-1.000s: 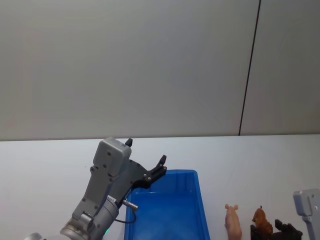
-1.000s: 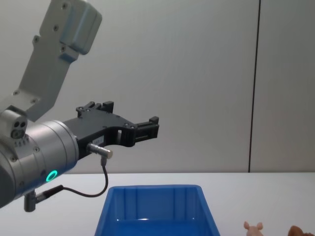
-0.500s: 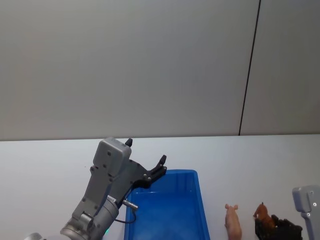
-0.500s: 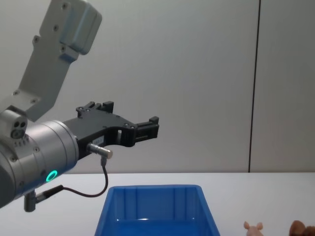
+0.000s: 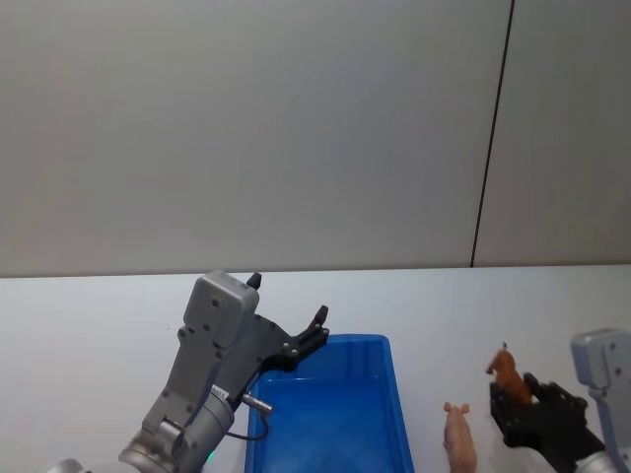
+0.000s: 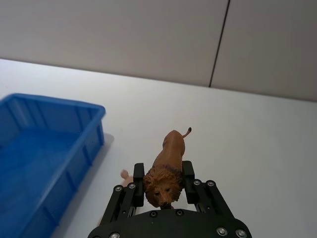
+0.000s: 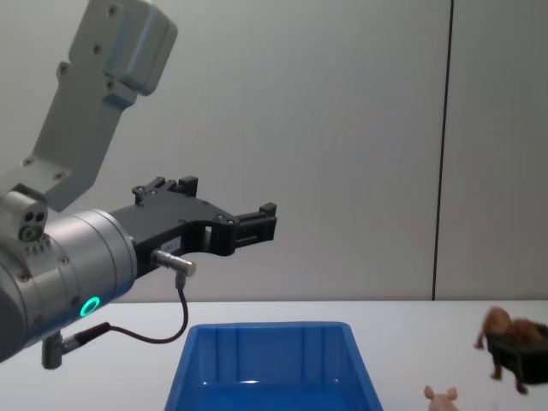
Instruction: Pick up the two dolls from the table and place them into the box.
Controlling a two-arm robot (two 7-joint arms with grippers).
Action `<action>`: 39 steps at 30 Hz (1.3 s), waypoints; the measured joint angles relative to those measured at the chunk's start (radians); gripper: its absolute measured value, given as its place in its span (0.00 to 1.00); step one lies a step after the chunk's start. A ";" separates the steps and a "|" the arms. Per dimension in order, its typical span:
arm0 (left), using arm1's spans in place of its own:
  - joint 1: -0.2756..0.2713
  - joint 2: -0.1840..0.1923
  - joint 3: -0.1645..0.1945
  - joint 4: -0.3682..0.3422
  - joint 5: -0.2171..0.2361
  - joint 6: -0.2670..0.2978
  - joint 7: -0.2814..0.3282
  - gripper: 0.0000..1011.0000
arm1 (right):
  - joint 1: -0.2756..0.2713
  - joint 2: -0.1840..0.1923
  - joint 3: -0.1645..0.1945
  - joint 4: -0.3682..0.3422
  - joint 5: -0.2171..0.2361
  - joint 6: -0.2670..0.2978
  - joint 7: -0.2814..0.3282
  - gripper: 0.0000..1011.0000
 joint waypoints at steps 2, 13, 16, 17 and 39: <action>0.000 0.000 0.000 0.000 0.000 0.000 0.000 0.99 | 0.005 -0.002 -0.002 -0.010 -0.006 -0.002 0.012 0.43; 0.000 0.000 0.000 0.000 0.000 0.000 0.000 0.99 | 0.041 -0.029 -0.027 -0.038 -0.037 0.002 0.111 0.43; 0.000 0.000 0.000 0.000 0.000 0.000 0.000 0.99 | 0.058 -0.044 -0.040 -0.039 -0.046 0.010 0.154 0.43; 0.000 0.000 0.000 0.000 0.000 0.000 0.000 0.99 | 0.065 -0.050 -0.045 -0.037 -0.050 0.014 0.172 0.43; 0.000 0.000 0.000 0.000 0.000 0.000 0.000 0.99 | 0.148 -0.153 -0.134 0.056 -0.091 0.049 0.343 0.75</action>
